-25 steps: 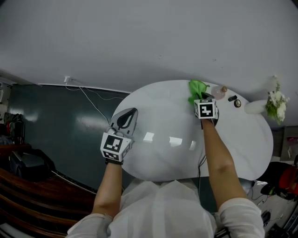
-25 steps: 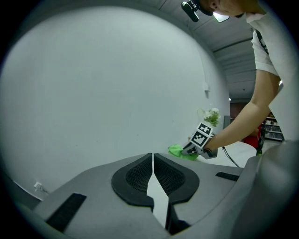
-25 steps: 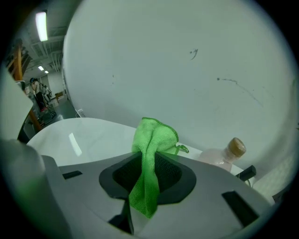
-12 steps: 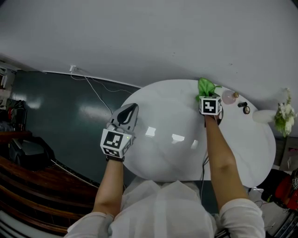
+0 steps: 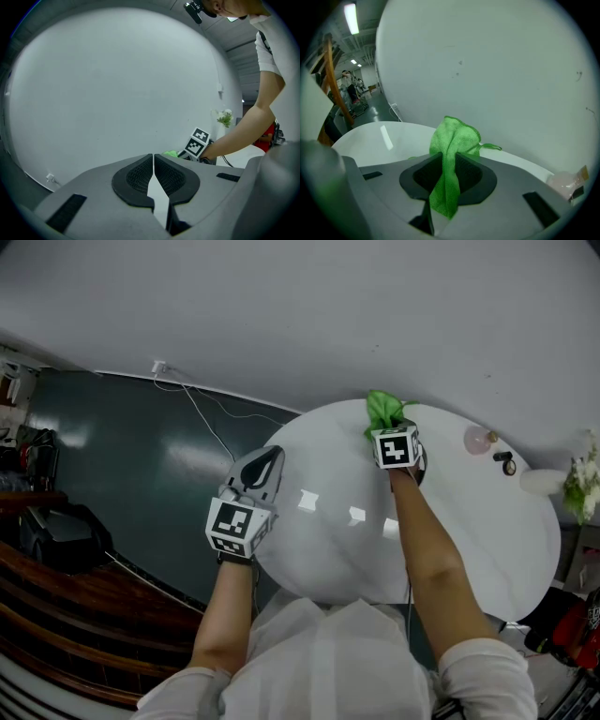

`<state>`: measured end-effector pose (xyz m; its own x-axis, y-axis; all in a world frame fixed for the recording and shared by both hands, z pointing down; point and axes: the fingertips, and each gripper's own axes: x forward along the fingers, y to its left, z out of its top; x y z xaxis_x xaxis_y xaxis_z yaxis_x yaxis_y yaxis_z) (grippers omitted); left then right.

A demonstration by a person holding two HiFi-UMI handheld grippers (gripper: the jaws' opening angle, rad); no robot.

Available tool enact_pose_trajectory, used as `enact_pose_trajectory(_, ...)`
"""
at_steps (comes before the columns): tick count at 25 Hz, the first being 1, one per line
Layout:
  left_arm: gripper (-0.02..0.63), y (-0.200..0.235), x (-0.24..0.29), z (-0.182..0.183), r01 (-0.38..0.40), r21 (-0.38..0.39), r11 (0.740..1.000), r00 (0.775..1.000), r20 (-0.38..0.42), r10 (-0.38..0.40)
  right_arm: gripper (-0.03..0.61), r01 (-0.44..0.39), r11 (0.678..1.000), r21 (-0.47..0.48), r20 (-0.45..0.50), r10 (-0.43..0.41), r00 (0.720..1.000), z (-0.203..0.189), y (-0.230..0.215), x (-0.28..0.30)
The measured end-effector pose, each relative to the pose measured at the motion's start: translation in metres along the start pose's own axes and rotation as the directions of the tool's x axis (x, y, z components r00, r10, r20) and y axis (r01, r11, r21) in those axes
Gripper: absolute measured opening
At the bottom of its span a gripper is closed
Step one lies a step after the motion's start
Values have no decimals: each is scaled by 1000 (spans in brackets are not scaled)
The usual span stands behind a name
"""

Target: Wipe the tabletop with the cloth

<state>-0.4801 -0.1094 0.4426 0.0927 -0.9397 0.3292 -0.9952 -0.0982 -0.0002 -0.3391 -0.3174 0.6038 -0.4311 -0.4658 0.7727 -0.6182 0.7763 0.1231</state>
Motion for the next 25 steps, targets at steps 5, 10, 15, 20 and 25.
enact_pose_trajectory(5,25,14,-16,-10,-19,-8,1000,1000,-15,19,83,-100,990,-96,27,103,994,27,76,7)
enact_pose_trajectory(10,25,28,-31,-17,-38,-11,999,999,-20,38,83,-199,962,-186,34,208,977,38,153,5)
enact_pose_trajectory(15,25,36,-44,-20,-50,-5,999,998,-27,50,83,-306,895,-323,10,327,945,38,228,-6)
enact_pose_trajectory(20,25,36,-46,-26,-42,-1,999,998,-39,42,83,-399,827,-395,-14,429,903,20,277,-22)
enact_pose_trajectory(25,25,22,-40,-26,-14,11,1000,999,-43,14,83,-465,741,-484,-46,509,860,-8,286,-44)
